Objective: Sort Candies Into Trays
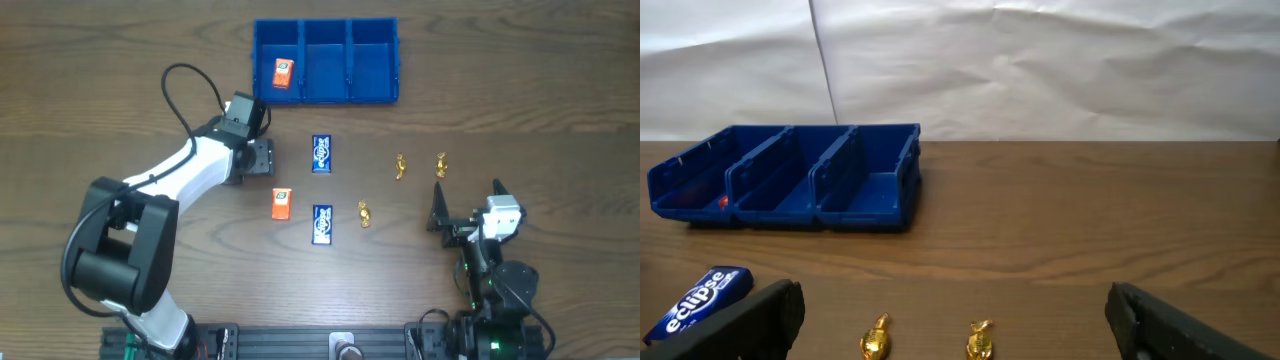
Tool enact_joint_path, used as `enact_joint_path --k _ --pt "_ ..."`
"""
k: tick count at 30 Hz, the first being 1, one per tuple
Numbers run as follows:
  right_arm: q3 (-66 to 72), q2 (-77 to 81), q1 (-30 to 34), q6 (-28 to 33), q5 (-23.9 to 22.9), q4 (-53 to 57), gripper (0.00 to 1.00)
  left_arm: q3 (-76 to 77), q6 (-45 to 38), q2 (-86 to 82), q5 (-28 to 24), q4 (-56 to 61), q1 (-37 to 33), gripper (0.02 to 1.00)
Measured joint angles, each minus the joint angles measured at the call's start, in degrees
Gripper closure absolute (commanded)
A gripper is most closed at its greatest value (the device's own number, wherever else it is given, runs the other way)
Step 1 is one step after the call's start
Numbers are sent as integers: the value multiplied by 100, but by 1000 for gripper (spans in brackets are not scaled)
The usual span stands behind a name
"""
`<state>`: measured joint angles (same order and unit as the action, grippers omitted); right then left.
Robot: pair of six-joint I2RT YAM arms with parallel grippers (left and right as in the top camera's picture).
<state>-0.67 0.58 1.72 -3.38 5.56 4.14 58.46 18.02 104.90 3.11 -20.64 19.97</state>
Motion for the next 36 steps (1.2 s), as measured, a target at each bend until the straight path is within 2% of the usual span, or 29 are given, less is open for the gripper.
enact_joint_path --k 4,7,13,16,19,23,27,36 --pt "0 0 0 2 0 0 3 0 -22 0 -2 -4 0 676" --pt "0 0 0 2 0 -2 3 0 -17 0 -4 4 0 726" --pt "0 0 0 2 0 0 3 11 0 -11 -2 -9 4 741" --pt "0 0 0 2 0 2 3 299 0 -118 33 -380 59 752" --pt "0 0 0 2 0 -2 3 1449 0 -153 168 -1045 140 752" --pt "0 0 0 2 0 0 3 3803 -46 -20 306 -1513 151 726" --pt "0 0 0 2 0 -2 3 5528 -52 804 350 -1928 144 730" --pt "0 0 0 2 0 -2 3 5941 -120 2555 302 -2159 144 669"
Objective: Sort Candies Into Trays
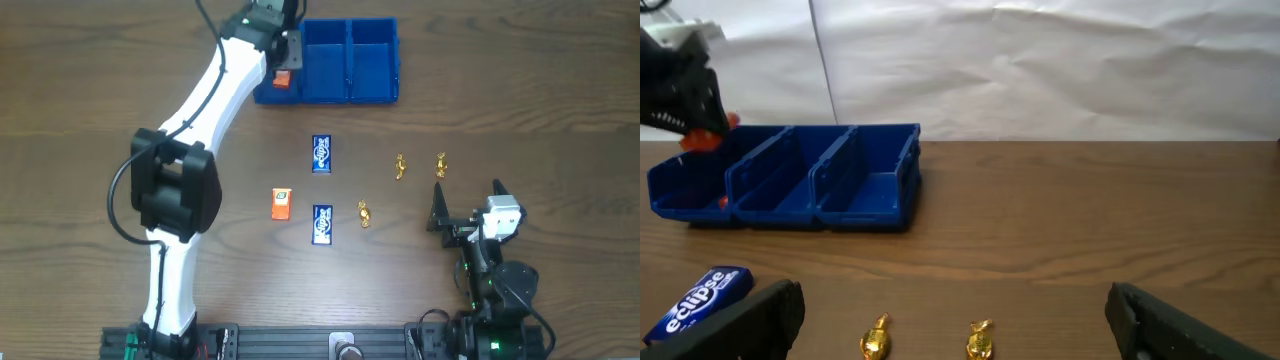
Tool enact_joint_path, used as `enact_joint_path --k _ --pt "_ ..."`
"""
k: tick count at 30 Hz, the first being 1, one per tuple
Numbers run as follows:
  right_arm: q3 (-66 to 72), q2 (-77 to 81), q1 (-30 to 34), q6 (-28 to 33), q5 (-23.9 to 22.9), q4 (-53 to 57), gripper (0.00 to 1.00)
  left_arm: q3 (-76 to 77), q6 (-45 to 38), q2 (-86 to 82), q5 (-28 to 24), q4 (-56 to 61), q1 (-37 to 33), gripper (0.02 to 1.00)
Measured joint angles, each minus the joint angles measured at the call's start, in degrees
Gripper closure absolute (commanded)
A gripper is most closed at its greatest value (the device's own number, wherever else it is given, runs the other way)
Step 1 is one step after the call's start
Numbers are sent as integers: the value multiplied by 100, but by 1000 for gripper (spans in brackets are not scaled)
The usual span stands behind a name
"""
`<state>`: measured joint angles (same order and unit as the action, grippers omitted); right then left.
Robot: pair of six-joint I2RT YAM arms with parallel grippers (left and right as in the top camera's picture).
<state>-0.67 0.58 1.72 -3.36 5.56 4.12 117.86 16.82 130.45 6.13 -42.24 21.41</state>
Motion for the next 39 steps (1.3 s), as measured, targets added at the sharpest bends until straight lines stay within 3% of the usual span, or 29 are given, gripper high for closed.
enact_joint_path --k 1,5,8,14,20,24,29,39 --pt "0 0 0 0 0 0 3 0 -9 0 0 0 2 619" --pt "0 0 0 0 0 2 3 15 -37 -11 0 39 -11 187" --pt "0 0 0 0 0 0 3 15 -31 -15 31 52 -35 104" --pt "0 0 -2 0 0 0 3 -1690 120 -1305 199 1034 74 75" --pt "0 0 0 -2 -2 -2 3 -4306 487 -3895 306 1506 999 102" --pt "0 0 0 0 0 0 3 -5355 916 -4009 326 1578 1547 117" --pt "0 0 0 0 0 0 3 -6616 1676 -3888 210 1910 1644 110" --pt "0 0 0 -2 0 2 3 -7128 2074 -3840 -26 2050 1773 137"
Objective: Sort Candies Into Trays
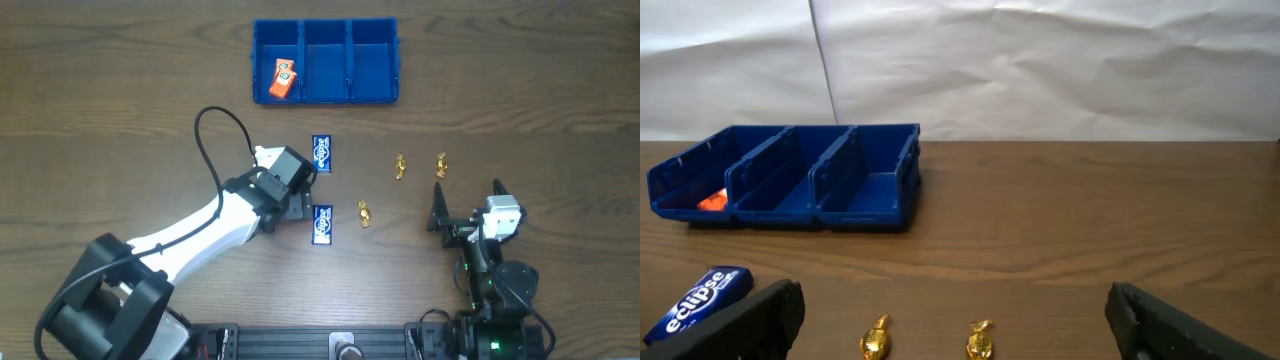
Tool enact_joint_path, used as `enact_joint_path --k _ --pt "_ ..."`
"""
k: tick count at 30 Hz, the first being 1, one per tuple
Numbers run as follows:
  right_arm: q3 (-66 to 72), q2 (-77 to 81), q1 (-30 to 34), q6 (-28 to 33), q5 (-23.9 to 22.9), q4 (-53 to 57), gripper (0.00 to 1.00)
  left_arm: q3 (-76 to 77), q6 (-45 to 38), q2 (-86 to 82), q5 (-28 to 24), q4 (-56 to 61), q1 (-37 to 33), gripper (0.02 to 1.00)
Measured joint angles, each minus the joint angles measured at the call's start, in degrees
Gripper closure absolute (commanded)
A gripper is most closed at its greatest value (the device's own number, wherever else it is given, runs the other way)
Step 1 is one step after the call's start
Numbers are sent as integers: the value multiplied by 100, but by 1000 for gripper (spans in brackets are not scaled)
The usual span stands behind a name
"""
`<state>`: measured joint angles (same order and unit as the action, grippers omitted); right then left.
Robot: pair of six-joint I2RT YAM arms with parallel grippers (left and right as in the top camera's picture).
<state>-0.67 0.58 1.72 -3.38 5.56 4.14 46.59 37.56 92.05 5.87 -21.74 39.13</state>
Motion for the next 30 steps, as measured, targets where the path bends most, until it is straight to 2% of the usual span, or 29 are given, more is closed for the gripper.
enact_joint_path --k 6,11,17,24,26,30 --pt "0 0 0 2 0 -2 3 0 46 295 -11 -31 28 253" --pt "0 0 0 2 0 0 3 2 116 299 7 -31 31 494" --pt "0 0 0 2 0 0 3 2 133 302 13 -31 48 658" --pt "0 0 0 2 0 -2 3 44 144 295 129 -31 85 667" --pt "0 0 0 2 0 2 3 584 116 236 479 -1027 87 680" --pt "0 0 0 2 2 0 3 2529 -339 155 1132 -1543 -13 682"
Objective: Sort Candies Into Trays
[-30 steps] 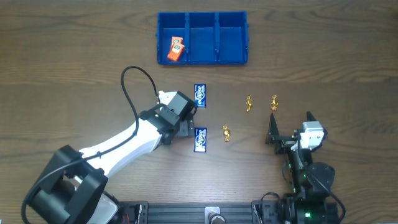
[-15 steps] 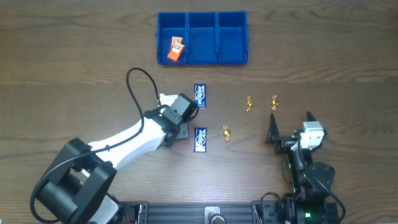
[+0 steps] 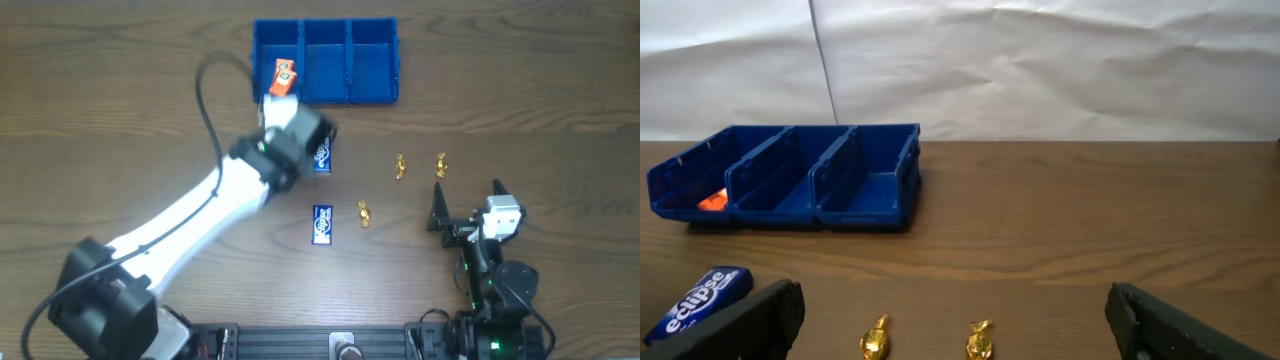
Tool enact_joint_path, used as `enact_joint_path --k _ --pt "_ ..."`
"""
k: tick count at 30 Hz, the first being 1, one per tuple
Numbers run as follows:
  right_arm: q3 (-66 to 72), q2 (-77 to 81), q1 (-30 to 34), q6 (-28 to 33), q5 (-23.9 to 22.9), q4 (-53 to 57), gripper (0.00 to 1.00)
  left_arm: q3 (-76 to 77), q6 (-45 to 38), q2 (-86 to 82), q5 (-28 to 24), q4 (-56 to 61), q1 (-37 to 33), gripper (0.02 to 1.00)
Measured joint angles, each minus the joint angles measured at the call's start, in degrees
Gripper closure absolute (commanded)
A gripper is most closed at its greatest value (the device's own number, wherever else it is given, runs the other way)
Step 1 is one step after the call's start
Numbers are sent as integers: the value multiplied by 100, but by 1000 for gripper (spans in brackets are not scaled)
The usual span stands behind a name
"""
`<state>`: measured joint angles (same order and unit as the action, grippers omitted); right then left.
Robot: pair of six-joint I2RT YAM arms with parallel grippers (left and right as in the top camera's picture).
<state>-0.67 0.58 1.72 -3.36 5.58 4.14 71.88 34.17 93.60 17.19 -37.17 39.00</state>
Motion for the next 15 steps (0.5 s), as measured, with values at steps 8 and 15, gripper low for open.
enact_joint_path --k 8,15 --pt "0 0 0 0 -2 -2 3 2881 -1021 752 350 59 -1093 658" --pt "0 0 0 0 -2 0 3 3099 -1340 2409 -295 680 -1589 632"
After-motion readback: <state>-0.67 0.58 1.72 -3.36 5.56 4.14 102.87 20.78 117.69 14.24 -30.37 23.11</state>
